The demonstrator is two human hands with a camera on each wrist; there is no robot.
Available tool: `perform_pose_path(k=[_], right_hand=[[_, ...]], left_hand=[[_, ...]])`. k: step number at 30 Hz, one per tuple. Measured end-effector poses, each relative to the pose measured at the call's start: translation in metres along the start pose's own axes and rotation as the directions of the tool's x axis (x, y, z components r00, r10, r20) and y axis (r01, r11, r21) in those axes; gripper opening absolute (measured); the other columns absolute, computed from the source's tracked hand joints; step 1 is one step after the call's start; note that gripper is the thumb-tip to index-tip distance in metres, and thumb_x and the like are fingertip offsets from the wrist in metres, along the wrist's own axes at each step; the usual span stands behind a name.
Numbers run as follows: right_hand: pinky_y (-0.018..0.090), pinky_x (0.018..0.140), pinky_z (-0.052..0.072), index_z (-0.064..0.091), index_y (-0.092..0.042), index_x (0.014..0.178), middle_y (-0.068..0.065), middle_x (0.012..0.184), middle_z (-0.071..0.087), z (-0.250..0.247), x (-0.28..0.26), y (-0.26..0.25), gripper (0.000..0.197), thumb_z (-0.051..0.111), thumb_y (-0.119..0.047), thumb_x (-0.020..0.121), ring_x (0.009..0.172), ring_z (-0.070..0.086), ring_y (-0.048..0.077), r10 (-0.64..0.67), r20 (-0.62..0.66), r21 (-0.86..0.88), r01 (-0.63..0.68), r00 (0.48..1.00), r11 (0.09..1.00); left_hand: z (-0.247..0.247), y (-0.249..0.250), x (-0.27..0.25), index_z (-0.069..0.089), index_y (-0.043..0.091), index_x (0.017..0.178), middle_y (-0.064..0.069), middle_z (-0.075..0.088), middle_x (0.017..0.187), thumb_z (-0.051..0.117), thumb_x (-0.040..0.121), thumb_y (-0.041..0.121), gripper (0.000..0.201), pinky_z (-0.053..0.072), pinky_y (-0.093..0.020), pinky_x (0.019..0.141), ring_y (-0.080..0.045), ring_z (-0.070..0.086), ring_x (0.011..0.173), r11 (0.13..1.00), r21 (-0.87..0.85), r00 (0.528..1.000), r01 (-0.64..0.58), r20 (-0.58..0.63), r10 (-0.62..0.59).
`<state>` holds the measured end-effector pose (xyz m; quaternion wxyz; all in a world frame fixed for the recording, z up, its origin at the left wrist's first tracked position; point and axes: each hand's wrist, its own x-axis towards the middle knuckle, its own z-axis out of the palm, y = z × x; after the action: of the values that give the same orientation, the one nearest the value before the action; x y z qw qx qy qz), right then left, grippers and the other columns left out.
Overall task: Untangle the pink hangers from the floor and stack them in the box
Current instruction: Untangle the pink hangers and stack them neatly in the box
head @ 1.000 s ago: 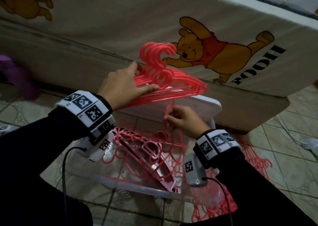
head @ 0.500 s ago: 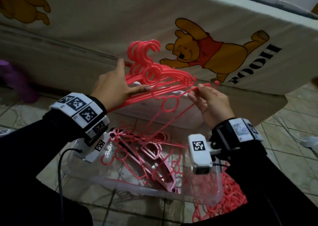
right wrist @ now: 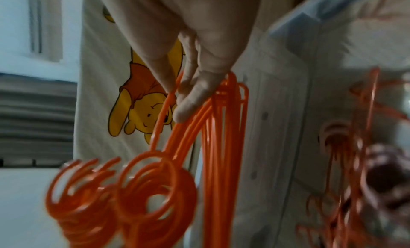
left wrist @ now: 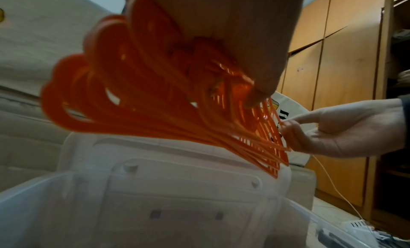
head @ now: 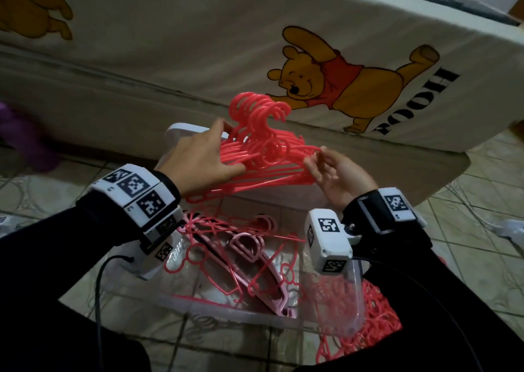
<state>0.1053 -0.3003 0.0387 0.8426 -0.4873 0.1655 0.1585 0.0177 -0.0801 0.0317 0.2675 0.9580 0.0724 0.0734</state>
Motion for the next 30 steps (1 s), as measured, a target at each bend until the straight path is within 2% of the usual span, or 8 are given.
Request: perform_pose_path(k=[2,5,7,10,14,19,24,30], right_hand=[[0.03,0.062,0.056,0.057,-0.001,0.096,0.017,0.092,0.065,-0.005,0.003,0.002,0.02,0.069,-0.01,0.084,0.071,0.068,0.021,-0.136,-0.073,-0.41,0.094,0.988,0.907],[0.038,0.095,0.043,0.05,-0.015,0.117,0.008,0.128,0.049,-0.01,0.002,0.004,0.047,0.074,-0.022,0.077,0.116,0.047,0.021,-0.568,0.192,-0.927,0.338,0.8,0.163],[0.041,0.11,0.029,0.038,-0.017,0.136,0.006,0.145,0.036,-0.007,-0.004,0.009,0.061,0.066,-0.021,0.083,0.135,0.029,0.021,-0.537,0.551,-0.829,0.493,0.639,-0.263],[0.046,0.118,0.01,0.013,-0.013,0.15,0.004,0.159,0.007,-0.001,-0.007,0.023,0.069,0.051,-0.02,0.092,0.147,0.002,0.02,-0.307,0.719,-0.673,0.512,0.624,-0.534],[0.048,0.119,0.005,-0.004,-0.007,0.15,0.012,0.158,-0.007,0.001,-0.008,0.041,0.066,0.033,-0.002,0.095,0.146,-0.009,0.025,-0.186,0.738,-0.584,0.475,0.649,-0.659],[0.048,0.118,0.009,-0.001,-0.006,0.15,0.014,0.158,0.006,0.0,-0.006,0.045,0.063,0.031,-0.006,0.095,0.146,0.001,0.027,-0.09,0.765,-0.51,0.514,0.637,-0.689],[0.039,0.105,0.033,0.034,-0.009,0.139,0.013,0.136,0.047,-0.003,0.005,0.044,0.049,0.049,-0.008,0.092,0.127,0.043,0.027,-0.125,0.79,-0.552,0.608,0.6,-0.57],[0.037,0.076,0.043,0.051,-0.009,0.113,0.011,0.107,0.064,-0.006,0.007,0.044,0.025,0.049,-0.003,0.09,0.099,0.06,0.031,-0.135,0.789,-0.557,0.605,0.599,-0.569]], left_hand=[[-0.002,0.002,-0.001,0.04,0.035,0.11,0.008,0.067,0.093,0.05,0.064,0.068,0.057,0.05,-0.042,0.083,-0.024,0.063,0.089,1.0,-0.011,1.0,0.014,0.007,-0.014],[-0.005,0.004,-0.004,0.038,0.036,0.104,0.014,0.059,0.08,0.038,0.059,0.07,0.057,0.049,-0.04,0.08,-0.023,0.058,0.08,1.0,-0.01,0.999,0.023,0.027,-0.022],[-0.005,0.005,-0.004,0.036,0.036,0.102,0.013,0.057,0.078,0.038,0.06,0.065,0.051,0.05,-0.042,0.08,-0.025,0.058,0.079,1.0,0.004,0.998,0.02,0.053,-0.021],[-0.003,0.007,-0.004,0.037,0.03,0.102,0.006,0.061,0.081,0.05,0.075,0.052,0.037,0.049,-0.042,0.079,-0.026,0.061,0.08,1.0,-0.017,0.997,0.008,0.08,-0.006],[0.003,0.007,-0.006,0.041,0.025,0.107,0.0,0.066,0.089,0.059,0.085,0.039,0.032,0.047,-0.038,0.077,-0.027,0.063,0.083,1.0,-0.015,0.991,-0.017,0.133,0.019],[0.004,-0.001,-0.006,0.044,0.027,0.116,0.005,0.064,0.1,0.059,0.084,0.03,0.035,0.038,-0.031,0.074,-0.025,0.06,0.09,0.999,-0.002,0.983,-0.05,0.174,0.049],[0.009,0.001,-0.005,0.039,0.037,0.106,0.013,0.059,0.087,0.062,0.084,0.028,0.033,0.033,-0.022,0.06,-0.013,0.055,0.076,0.997,-0.005,0.973,-0.071,0.221,0.07],[0.012,0.0,0.0,0.04,0.031,0.105,0.001,0.063,0.092,0.056,0.079,0.024,0.031,0.045,-0.035,0.073,-0.025,0.059,0.083,0.985,0.139,0.971,-0.104,0.229,0.07]])
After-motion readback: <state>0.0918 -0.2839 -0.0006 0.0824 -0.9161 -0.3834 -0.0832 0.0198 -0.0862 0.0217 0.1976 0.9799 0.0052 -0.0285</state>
